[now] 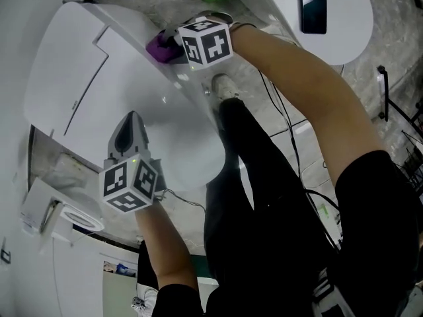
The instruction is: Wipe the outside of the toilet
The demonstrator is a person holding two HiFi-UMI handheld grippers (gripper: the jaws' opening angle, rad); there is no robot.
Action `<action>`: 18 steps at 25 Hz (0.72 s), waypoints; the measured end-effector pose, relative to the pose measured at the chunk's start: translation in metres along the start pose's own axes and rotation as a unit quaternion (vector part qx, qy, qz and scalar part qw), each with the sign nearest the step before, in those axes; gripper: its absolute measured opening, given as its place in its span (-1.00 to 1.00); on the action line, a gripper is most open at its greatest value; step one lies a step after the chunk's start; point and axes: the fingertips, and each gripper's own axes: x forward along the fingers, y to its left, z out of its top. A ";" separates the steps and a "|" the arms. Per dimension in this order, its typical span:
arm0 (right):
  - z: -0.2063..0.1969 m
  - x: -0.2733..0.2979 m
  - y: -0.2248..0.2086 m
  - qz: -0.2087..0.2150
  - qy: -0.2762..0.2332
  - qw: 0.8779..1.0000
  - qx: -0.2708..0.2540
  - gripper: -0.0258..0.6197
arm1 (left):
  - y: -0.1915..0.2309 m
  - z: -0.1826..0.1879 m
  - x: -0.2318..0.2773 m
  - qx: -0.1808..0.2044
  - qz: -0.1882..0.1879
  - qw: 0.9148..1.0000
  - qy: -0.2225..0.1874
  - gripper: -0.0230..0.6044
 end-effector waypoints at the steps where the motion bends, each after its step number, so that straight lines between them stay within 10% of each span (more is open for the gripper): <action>1: 0.000 0.000 0.005 -0.005 0.000 1.000 0.002 -0.67 | -0.002 -0.004 -0.002 0.004 -0.003 1.000 -0.001 -0.90; 18: -0.016 0.009 0.092 -0.086 0.014 0.995 0.056 -0.67 | -0.014 -0.084 -0.034 0.070 -0.047 0.996 0.009 -0.90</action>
